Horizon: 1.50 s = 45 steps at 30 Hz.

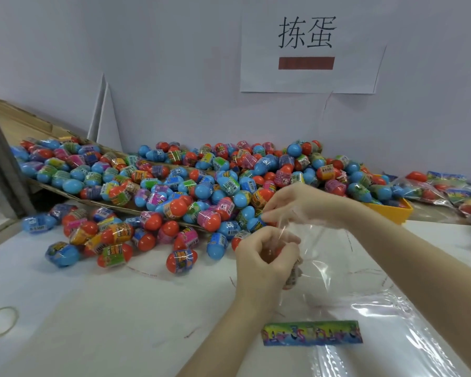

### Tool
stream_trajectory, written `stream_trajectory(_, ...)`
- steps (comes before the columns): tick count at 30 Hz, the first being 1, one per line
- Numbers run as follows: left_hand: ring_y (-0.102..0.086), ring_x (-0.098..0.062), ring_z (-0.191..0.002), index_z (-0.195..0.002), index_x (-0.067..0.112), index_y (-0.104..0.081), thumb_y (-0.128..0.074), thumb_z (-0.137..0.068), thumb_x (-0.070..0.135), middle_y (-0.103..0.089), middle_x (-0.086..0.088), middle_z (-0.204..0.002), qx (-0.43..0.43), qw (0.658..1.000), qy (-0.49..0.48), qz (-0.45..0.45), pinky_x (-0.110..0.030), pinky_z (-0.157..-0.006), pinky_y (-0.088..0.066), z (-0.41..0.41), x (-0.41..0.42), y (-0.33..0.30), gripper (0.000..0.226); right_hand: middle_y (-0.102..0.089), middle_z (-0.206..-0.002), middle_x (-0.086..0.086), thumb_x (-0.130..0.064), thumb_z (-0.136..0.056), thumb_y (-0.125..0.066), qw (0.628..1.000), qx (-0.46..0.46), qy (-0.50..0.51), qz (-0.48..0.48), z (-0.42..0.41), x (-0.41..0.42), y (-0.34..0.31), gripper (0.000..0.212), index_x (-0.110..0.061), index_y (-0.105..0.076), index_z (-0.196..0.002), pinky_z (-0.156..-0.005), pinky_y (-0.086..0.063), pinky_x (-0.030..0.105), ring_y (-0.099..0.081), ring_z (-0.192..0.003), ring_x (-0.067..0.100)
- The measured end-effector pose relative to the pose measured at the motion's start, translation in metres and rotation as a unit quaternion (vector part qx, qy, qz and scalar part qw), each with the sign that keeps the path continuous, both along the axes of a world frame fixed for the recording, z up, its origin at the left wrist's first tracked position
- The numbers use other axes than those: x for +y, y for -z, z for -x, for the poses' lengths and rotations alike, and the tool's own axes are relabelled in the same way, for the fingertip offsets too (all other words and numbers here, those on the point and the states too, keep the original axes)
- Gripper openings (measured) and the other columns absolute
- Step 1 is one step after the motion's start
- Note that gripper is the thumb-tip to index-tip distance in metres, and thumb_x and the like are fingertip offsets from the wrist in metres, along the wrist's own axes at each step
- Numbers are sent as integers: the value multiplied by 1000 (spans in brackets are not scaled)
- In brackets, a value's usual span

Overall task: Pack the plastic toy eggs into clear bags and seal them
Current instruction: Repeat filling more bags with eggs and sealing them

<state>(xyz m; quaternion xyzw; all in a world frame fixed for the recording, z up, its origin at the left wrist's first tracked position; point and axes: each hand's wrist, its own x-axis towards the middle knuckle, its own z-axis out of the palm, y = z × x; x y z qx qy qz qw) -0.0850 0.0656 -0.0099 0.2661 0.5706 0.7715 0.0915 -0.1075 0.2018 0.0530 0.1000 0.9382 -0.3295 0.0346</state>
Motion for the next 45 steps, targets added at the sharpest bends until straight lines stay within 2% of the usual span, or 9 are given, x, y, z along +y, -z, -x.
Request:
stream_trajectory(9, -58, -13, -44, -67, 11, -61, -63, -69, 9, -62, -1, -51, -1, 999, 50, 2, -24, -45, -49, -3, -2, -2, 3, -59, -111, 1, 4, -83, -57, 955, 11, -95, -279, 8, -12, 13, 41, -20, -58, -117, -76, -54, 34, -59, -88, 18)
stream_trajectory(13, -61, -13, -47, -73, 9, -63, -61, -81, -7, -63, -2, -54, -27, 997, 66, -19, -21, -45, -49, -2, -2, -4, 18, -59, -88, -13, -16, -76, -72, 980, 192, 41, -34, -12, 8, -6, 24, -24, -60, -94, -64, -45, 15, -58, -85, 7)
stream_trajectory(16, -63, -13, -50, -78, 10, -63, -64, -79, 6, -67, -3, -59, -58, 995, 80, -28, -20, -47, -49, -3, 0, -7, 4, -65, -88, -4, -12, -79, -67, 887, 367, 143, 240, -45, 28, -30, 19, -27, -59, -87, -67, -49, 17, -62, -81, 10)
stream_trajectory(19, -65, -11, -55, -87, 12, -63, -64, -67, 29, -71, 1, -69, -49, 994, 94, 1, -18, -51, -50, -6, 1, -10, 26, -71, -84, -6, -17, -72, -58, 859, 388, 63, 327, -80, 27, -41, 20, -21, -62, -92, -69, -51, 16, -68, -82, 11)
stream_trajectory(22, -66, -8, -59, -97, 13, -62, -62, -65, 34, -72, 4, -73, -45, 993, 110, 22, -17, -51, -49, -11, 2, -12, 38, -69, -78, -10, -19, -67, -60, 891, 373, 32, 257, -107, 15, -38, 26, -26, -62, -92, -66, -51, 13, -67, -76, 7)
stream_trajectory(26, -65, -7, -64, -94, 18, -62, -63, -70, 29, -70, -4, -80, -24, 993, 115, 19, -16, -55, -51, -15, 3, -11, 27, -63, -77, -17, -33, -73, -66, 939, 341, 15, -42, -119, -1, -30, 13, -35, -61, -84, -70, -41, 6, -55, -81, -2)
stream_trajectory(31, -66, -10, -67, -93, 20, -63, -63, -63, 36, -72, -5, -82, -3, 992, 123, 7, -16, -58, -50, -18, 3, -13, 34, -43, -77, -31, -39, -77, -50, 903, 327, 48, -275, -121, -4, -26, 27, -26, -63, -97, -71, -17, 26, -32, -78, 7)
stream_trajectory(38, -68, -11, -71, -94, 25, -62, -62, -66, 37, -72, -6, -84, 45, 995, 86, 26, -20, -68, -54, -19, 5, -10, 31, -56, -77, -13, -66, -70, -20, 907, 251, 24, -336, -119, -8, -30, 53, -36, -56, -93, -73, -12, 27, -32, -83, 6)
stream_trajectory(45, -68, -12, -76, -94, 30, -62, -63, -62, 42, -73, 11, -78, 56, 994, 78, 44, -24, -72, -55, -19, 5, -9, 34, -52, -75, -19, -53, -79, -41, 935, 219, -25, -277, -119, -5, -27, 29, -40, -64, -90, -71, -15, 29, -32, -87, 2)
